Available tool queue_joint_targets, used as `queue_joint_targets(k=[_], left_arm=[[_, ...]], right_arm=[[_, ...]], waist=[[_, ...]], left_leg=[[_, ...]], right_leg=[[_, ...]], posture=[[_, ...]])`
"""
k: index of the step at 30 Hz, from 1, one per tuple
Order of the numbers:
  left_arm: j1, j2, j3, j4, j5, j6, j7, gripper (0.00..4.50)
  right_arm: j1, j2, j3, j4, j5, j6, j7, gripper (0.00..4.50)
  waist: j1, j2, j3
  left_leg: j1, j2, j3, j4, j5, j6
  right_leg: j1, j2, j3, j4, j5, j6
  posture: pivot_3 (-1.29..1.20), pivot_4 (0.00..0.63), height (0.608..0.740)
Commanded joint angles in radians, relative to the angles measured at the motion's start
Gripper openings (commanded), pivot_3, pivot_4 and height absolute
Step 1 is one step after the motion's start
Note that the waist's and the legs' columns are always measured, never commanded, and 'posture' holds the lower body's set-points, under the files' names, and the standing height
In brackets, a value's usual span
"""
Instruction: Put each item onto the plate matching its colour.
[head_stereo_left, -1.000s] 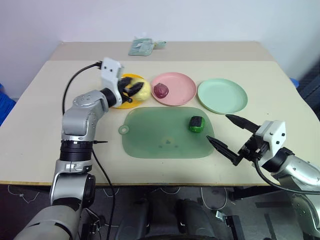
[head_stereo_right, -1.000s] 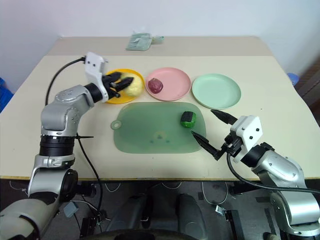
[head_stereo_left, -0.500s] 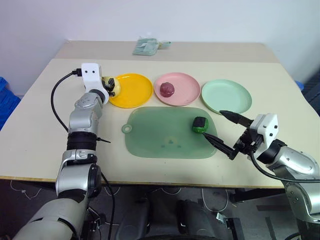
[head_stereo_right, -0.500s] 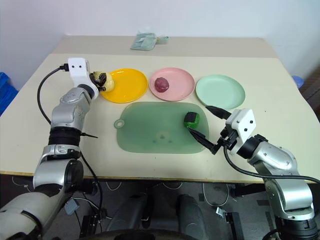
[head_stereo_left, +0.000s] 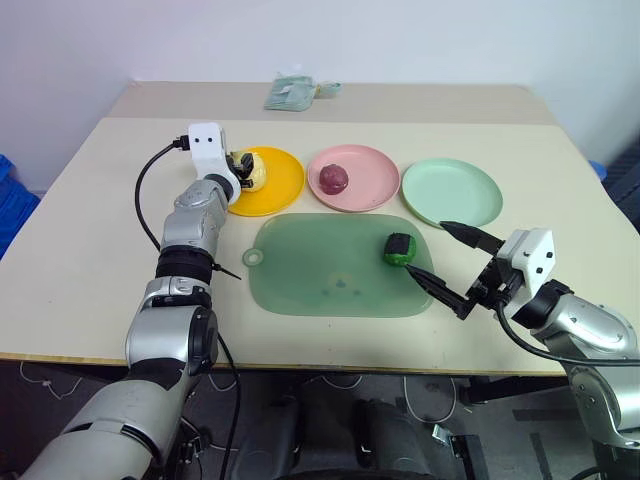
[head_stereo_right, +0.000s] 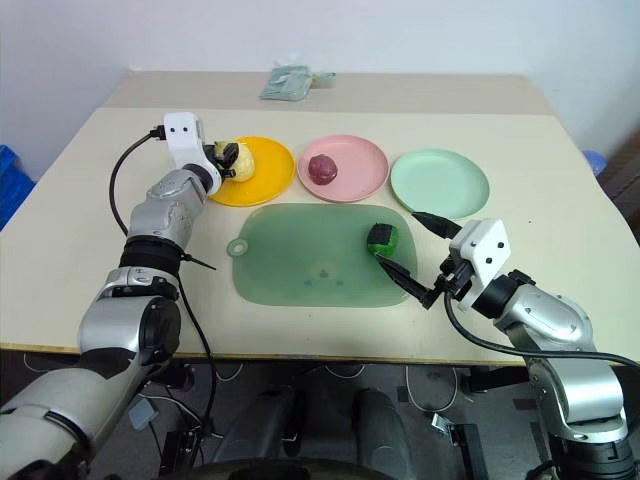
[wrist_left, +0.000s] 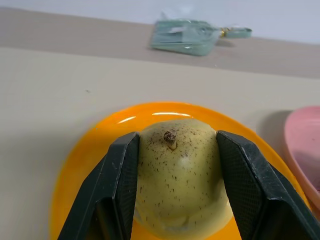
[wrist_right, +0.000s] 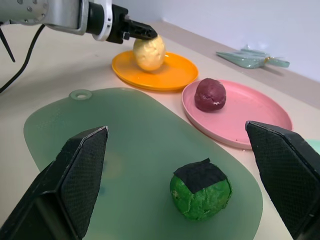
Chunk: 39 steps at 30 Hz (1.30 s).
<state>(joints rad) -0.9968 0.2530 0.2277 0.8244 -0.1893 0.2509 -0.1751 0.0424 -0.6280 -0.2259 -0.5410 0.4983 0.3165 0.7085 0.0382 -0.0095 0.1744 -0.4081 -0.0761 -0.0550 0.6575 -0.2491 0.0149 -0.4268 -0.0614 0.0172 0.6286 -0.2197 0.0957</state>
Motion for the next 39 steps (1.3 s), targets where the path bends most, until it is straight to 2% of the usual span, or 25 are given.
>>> queue_joint_targets(k=[1, 3, 4, 9, 13, 16, 19, 22, 24, 27, 30, 38, 39], left_arm=[[-0.038, 0.006, 0.013, -0.035, -0.027, -0.001, -0.023, 3.18], [-0.038, 0.009, 0.010, -0.040, -0.028, -0.001, -0.022, 4.18], [-0.038, 0.010, 0.009, -0.042, -0.029, 0.001, -0.022, 4.42], [-0.013, 0.010, 0.002, -0.112, -0.036, 0.016, -0.033, 4.42], [0.057, 0.017, -0.009, -0.303, -0.077, 0.072, -0.110, 4.42], [0.169, 0.054, -0.036, -0.546, -0.169, 0.207, -0.247, 4.42], [0.329, 0.129, -0.092, -0.775, -0.226, 0.205, -0.440, 4.42], [0.446, 0.234, -0.113, -0.926, -0.338, 0.287, -0.633, 4.42], [0.486, 0.283, -0.112, -0.978, -0.389, 0.303, -0.722, 4.42], [0.543, 0.363, -0.145, -1.012, -0.364, 0.236, -0.840, 4.42], [0.582, 0.403, -0.157, -1.031, -0.351, 0.192, -0.899, 4.42], [0.632, 0.413, -0.150, -1.082, -0.336, 0.158, -0.875, 4.42], [0.634, 0.413, -0.149, -1.086, -0.337, 0.157, -0.871, 4.47]], right_arm=[[-0.017, 0.010, -0.008, -0.044, 0.026, -0.022, 0.000, 4.50], [-0.025, 0.011, -0.004, -0.043, 0.026, -0.020, -0.001, 4.50], [-0.029, 0.012, -0.003, -0.042, 0.026, -0.020, -0.001, 4.50], [-0.048, 0.013, 0.008, -0.030, 0.022, -0.016, -0.004, 4.50], [-0.071, 0.017, 0.035, -0.019, 0.014, 0.001, -0.017, 4.50], [-0.090, 0.028, 0.087, -0.006, -0.008, 0.017, -0.034, 4.50], [-0.118, 0.051, 0.147, 0.026, -0.040, 0.032, -0.054, 4.50], [-0.157, 0.071, 0.207, 0.117, -0.103, 0.037, -0.074, 4.50], [-0.186, 0.087, 0.234, 0.177, -0.132, 0.040, -0.082, 4.50], [-0.252, 0.131, 0.260, 0.300, -0.178, 0.002, -0.098, 4.50], [-0.307, 0.164, 0.273, 0.403, -0.209, -0.024, -0.095, 4.50], [-0.374, 0.181, 0.303, 0.576, -0.310, -0.088, -0.096, 4.50], [-0.376, 0.180, 0.303, 0.586, -0.316, -0.089, -0.095, 4.25]], waist=[[0.000, 0.000, 0.000], [0.000, 0.000, 0.000], [0.000, 0.000, 0.000], [0.000, 0.000, 0.000], [-0.001, 0.000, 0.000], [-0.008, 0.000, 0.000], [-0.026, 0.001, 0.000], [-0.028, 0.001, -0.001], [-0.025, 0.001, -0.001], [-0.027, 0.001, -0.001], [-0.026, 0.002, 0.000], [-0.028, 0.002, -0.001], [-0.028, 0.002, 0.000]], left_leg=[[0.000, 0.000, 0.000, 0.000, 0.000, 0.000], [0.000, 0.000, 0.000, 0.000, 0.000, 0.000], [0.000, 0.000, 0.000, 0.000, 0.000, 0.000], [0.000, 0.000, 0.000, 0.000, 0.000, 0.000], [0.000, 0.000, 0.000, 0.000, 0.000, 0.000], [0.000, 0.000, 0.000, 0.000, 0.000, 0.000], [0.000, 0.000, 0.000, -0.002, 0.000, 0.000], [0.000, 0.000, 0.000, -0.003, 0.000, -0.001], [0.000, 0.000, 0.000, -0.003, 0.001, -0.001], [0.001, 0.000, 0.000, -0.003, 0.001, -0.001], [0.001, 0.000, 0.000, -0.004, 0.001, -0.001], [0.001, 0.000, 0.000, -0.005, 0.001, -0.001], [0.001, 0.000, 0.000, -0.005, 0.001, -0.001]], right_leg=[[0.000, 0.000, 0.000, 0.000, 0.000, 0.000], [0.000, 0.000, 0.000, 0.000, 0.000, 0.000], [0.000, 0.000, 0.000, 0.000, 0.000, 0.000], [0.000, 0.000, 0.000, 0.000, 0.000, 0.000], [0.000, 0.000, 0.000, 0.000, 0.000, 0.000], [-0.001, 0.000, 0.001, 0.001, 0.000, 0.000], [-0.001, 0.000, 0.002, 0.001, 0.000, -0.001], [-0.002, 0.000, 0.002, 0.001, 0.000, -0.001], [-0.002, -0.001, 0.002, 0.001, -0.001, -0.003], [-0.001, -0.001, 0.002, 0.000, -0.002, -0.005], [-0.002, -0.001, 0.002, 0.000, -0.002, -0.005], [-0.002, -0.001, 0.002, 0.000, -0.001, -0.003], [-0.002, -0.001, 0.002, 0.000, -0.001, -0.003]], posture=[[0.00, 0.150, 0.740], [0.00, 0.150, 0.740], [0.00, 0.150, 0.740], [0.00, 0.150, 0.740], [0.00, 0.150, 0.740], [0.00, 0.150, 0.740], [0.00, 0.150, 0.740], [0.00, 0.150, 0.740], [0.00, 0.150, 0.740], [0.00, 0.150, 0.740], [0.00, 0.150, 0.740], [0.00, 0.150, 0.740], [0.00, 0.150, 0.740]])
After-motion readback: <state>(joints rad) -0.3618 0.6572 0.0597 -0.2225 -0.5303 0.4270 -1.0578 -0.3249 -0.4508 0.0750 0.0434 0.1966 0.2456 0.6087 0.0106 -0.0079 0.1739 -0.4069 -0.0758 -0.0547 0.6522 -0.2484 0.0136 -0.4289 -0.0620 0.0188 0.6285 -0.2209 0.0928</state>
